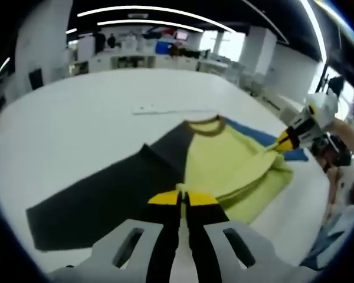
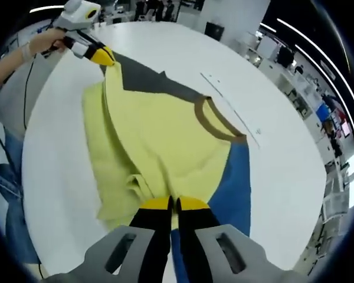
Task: Fold the garment on the visible template until the final outline fits inside the template.
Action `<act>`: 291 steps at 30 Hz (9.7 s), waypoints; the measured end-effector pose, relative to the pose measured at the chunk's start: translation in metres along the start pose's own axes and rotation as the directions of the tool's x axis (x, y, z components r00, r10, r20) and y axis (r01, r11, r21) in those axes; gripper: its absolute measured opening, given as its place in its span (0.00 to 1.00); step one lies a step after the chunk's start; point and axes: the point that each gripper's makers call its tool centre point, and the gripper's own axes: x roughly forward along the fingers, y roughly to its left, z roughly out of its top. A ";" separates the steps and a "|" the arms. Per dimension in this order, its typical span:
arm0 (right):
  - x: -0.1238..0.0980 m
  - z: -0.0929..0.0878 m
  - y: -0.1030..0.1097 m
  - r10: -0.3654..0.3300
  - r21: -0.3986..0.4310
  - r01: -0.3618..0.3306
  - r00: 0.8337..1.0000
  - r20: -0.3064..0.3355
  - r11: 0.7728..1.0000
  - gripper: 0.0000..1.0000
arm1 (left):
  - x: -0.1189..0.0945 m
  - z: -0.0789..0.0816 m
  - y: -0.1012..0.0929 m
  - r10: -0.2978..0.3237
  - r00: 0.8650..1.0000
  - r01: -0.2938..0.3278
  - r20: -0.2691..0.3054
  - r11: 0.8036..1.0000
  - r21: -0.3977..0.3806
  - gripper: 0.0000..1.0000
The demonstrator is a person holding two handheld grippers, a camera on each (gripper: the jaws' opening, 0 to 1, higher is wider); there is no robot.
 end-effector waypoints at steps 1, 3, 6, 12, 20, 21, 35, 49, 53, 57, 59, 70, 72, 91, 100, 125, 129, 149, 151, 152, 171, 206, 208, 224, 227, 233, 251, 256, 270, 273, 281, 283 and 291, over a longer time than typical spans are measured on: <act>0.001 -0.001 -0.001 -0.001 0.005 0.001 1.000 0.002 1.000 0.04 | 0.002 -0.003 0.002 0.004 1.000 -0.004 -0.004 1.000 -0.005 0.00; 0.005 -0.003 -0.003 -0.003 0.020 0.002 1.000 0.003 1.000 0.04 | 0.005 -0.006 0.003 0.002 1.000 -0.002 -0.013 1.000 -0.015 0.00; 0.010 -0.005 -0.005 -0.006 0.040 0.005 1.000 0.008 0.999 0.04 | 0.008 -0.008 0.005 0.006 1.000 -0.006 -0.018 1.000 -0.024 0.00; 0.022 -0.010 -0.006 -0.013 0.056 0.013 1.000 0.004 0.998 0.04 | 0.018 -0.012 0.009 0.017 0.999 -0.018 -0.036 1.000 -0.020 0.00; 0.029 -0.014 -0.006 -0.010 0.073 0.010 1.000 -0.007 0.997 0.04 | 0.028 -0.016 0.014 0.039 0.998 -0.039 -0.058 0.999 0.003 0.00; 0.030 -0.015 -0.006 -0.009 0.073 0.009 1.000 -0.008 0.997 0.04 | 0.030 -0.019 0.015 0.039 0.997 -0.039 -0.071 0.999 0.002 0.00; 0.037 -0.019 -0.005 -0.008 0.097 0.008 1.000 -0.005 0.995 0.04 | 0.037 -0.029 0.019 0.040 0.994 -0.040 -0.099 0.999 -0.003 0.00; 0.039 -0.019 -0.008 -0.016 0.156 0.010 0.999 0.035 0.988 0.04 | 0.046 -0.033 0.024 0.042 0.991 -0.038 -0.128 0.999 0.035 0.00; 0.040 -0.017 -0.009 -0.014 0.159 0.008 0.999 0.038 0.987 0.04 | 0.048 -0.030 0.027 0.048 0.991 -0.044 -0.126 0.998 0.040 0.00; 0.041 -0.016 -0.011 -0.021 0.169 0.013 0.999 0.044 0.986 0.05 | 0.050 -0.028 0.030 0.053 0.991 -0.048 -0.123 0.998 0.040 0.00; 0.042 -0.015 -0.013 -0.023 0.179 0.014 0.998 0.051 0.984 0.05 | 0.050 -0.027 0.031 0.055 0.992 -0.051 -0.116 0.998 0.034 0.00; 0.045 -0.013 -0.020 -0.033 0.234 0.014 0.996 0.079 0.972 0.07 | 0.052 -0.025 0.033 0.068 0.992 -0.064 -0.105 0.997 0.045 0.00; 0.044 -0.013 -0.019 -0.041 0.239 0.020 0.996 0.084 0.971 0.07 | 0.051 -0.026 0.030 0.073 0.992 -0.067 -0.102 0.996 0.061 0.00; 0.039 -0.011 -0.017 -0.064 0.328 0.020 0.990 0.122 0.944 0.06 | 0.048 -0.020 0.028 0.072 0.995 -0.067 -0.065 0.995 0.074 0.03; 0.032 -0.008 -0.017 -0.077 0.327 0.029 0.988 0.136 0.945 0.15 | 0.044 -0.007 0.027 0.082 0.996 -0.080 -0.028 0.993 0.089 0.11; 0.002 0.001 -0.032 -0.179 0.331 0.111 0.967 0.182 0.937 0.41 | 0.005 0.022 0.031 0.113 0.990 -0.120 0.083 0.989 0.087 0.25; -0.007 0.006 -0.033 -0.199 0.332 0.124 0.959 0.201 0.935 0.47 | -0.006 0.028 0.028 0.110 0.988 -0.121 0.109 0.988 0.095 0.29; -0.043 0.017 -0.014 -0.254 0.331 0.154 0.924 0.284 0.931 0.76 | -0.039 0.023 -0.001 0.073 0.993 -0.088 0.091 0.981 0.173 0.54; -0.046 0.018 -0.011 -0.255 0.331 0.154 0.923 0.289 0.931 0.79 | -0.043 0.023 -0.004 0.072 0.993 -0.089 0.093 0.979 0.184 0.53; -0.050 0.020 -0.009 -0.252 0.328 0.150 0.921 0.297 0.933 0.79 | -0.046 0.023 -0.006 0.068 0.993 -0.085 0.095 0.979 0.183 0.53; -0.074 0.017 0.028 -0.219 0.318 0.111 0.919 0.327 0.941 1.00 | -0.091 0.021 -0.023 0.109 0.985 -0.141 0.136 0.958 0.249 0.60; -0.164 0.071 0.009 -0.267 0.169 0.215 0.869 0.417 0.962 1.00 | -0.127 0.115 -0.057 0.021 0.964 -0.148 0.266 0.872 0.467 0.71; -0.163 0.073 0.006 -0.273 0.169 0.220 0.865 0.420 0.961 1.00 | -0.125 0.117 -0.054 0.018 0.965 -0.145 0.262 0.868 0.475 0.71; -0.133 0.068 0.002 -0.260 0.203 0.192 0.879 0.400 0.960 1.00 | -0.082 0.089 -0.031 0.032 0.996 -0.072 0.083 0.844 0.531 0.61; -0.128 0.062 0.002 -0.263 0.217 0.190 0.882 0.390 0.958 1.00 | -0.076 0.088 -0.029 0.022 0.997 -0.056 0.070 0.843 0.535 0.58; -0.120 0.054 0.002 -0.262 0.245 0.177 0.889 0.375 0.953 0.96 | -0.059 0.075 -0.026 0.028 1.000 -0.025 0.002 0.831 0.556 0.54; -0.086 0.051 0.016 -0.185 0.276 0.088 0.919 0.347 0.957 0.75 | -0.017 0.047 -0.015 0.001 0.991 0.084 -0.136 0.783 0.617 0.45; -0.076 0.049 0.023 -0.157 0.283 0.058 0.927 0.341 0.957 0.64 | -0.007 0.036 -0.006 0.007 0.983 0.107 -0.181 0.784 0.612 0.42; -0.043 0.050 0.041 -0.064 0.294 -0.030 0.950 0.305 0.955 0.38 | 0.009 0.019 0.011 0.025 0.974 0.141 -0.225 0.713 0.687 0.39; -0.036 0.050 0.042 -0.053 0.292 -0.037 0.954 0.294 0.956 0.37 | 0.012 0.012 0.013 0.031 0.968 0.155 -0.248 0.703 0.694 0.38; -0.023 0.052 0.045 -0.026 0.291 -0.058 0.961 0.276 0.955 0.31 | 0.021 0.003 0.013 0.012 0.961 0.202 -0.275 0.648 0.734 0.36; -0.022 0.052 0.046 -0.019 0.289 -0.064 0.961 0.276 0.955 0.30 | 0.023 -0.003 0.013 0.006 0.955 0.220 -0.296 0.652 0.725 0.34; -0.017 0.049 0.047 -0.009 0.299 -0.073 0.965 0.262 0.951 0.29 | 0.035 -0.010 0.020 -0.006 0.954 0.233 -0.300 0.646 0.727 0.24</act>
